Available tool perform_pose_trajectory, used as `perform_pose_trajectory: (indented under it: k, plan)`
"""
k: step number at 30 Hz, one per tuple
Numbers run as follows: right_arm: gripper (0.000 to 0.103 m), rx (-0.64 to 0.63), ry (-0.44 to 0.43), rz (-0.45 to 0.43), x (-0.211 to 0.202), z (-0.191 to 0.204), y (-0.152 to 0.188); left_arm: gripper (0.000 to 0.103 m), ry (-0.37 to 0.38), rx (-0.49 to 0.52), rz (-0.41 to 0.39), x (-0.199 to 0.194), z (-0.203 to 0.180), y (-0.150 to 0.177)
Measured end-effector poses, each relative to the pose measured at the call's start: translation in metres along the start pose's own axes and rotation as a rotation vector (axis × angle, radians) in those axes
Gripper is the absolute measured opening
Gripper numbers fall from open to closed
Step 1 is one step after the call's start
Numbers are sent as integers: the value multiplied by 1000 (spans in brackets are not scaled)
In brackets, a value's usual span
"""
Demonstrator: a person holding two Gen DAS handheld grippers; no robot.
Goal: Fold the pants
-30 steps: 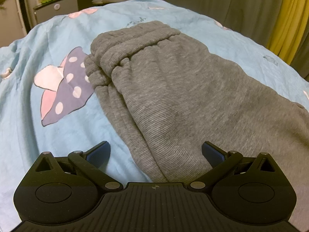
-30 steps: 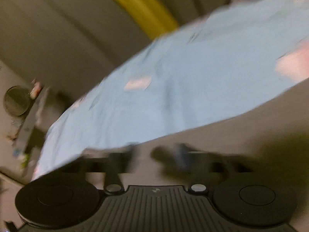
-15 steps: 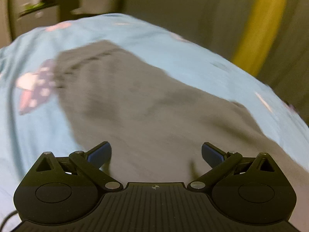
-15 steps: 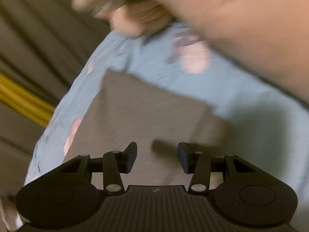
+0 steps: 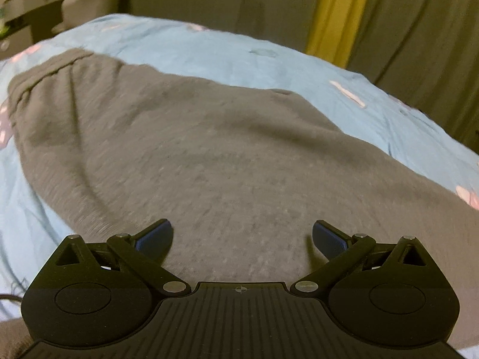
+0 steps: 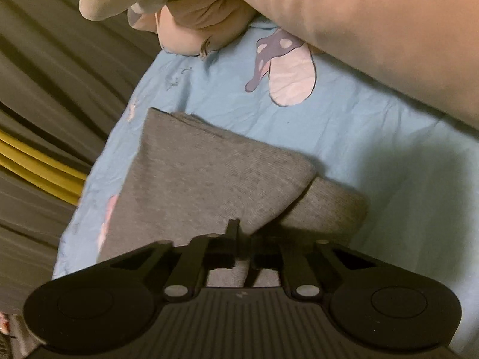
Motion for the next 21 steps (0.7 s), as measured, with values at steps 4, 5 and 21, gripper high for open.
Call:
perform_pose_trajectory:
  k: [4, 5, 21]
  plan:
    - [5, -104, -16, -106, -34, 22, -8, 103, 3, -16, -13, -3, 0, -2]
    - [5, -110, -33, -135, -45, 26, -8, 103, 4, -10, -13, -4, -2, -1]
    - [6, -125, 82, 25, -25, -10, 8, 103, -5, 56, 31, 6, -8, 3]
Point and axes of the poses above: each gripper's, at about its wrist camera, not at the fingertips, and x roughly the way its jaws point, z to its left, y to its underside, the point moved 6 cm from there along x, roughly the way its jaws point, and after that the axes turned 15 degrees about -x, right-handed, at the moved point
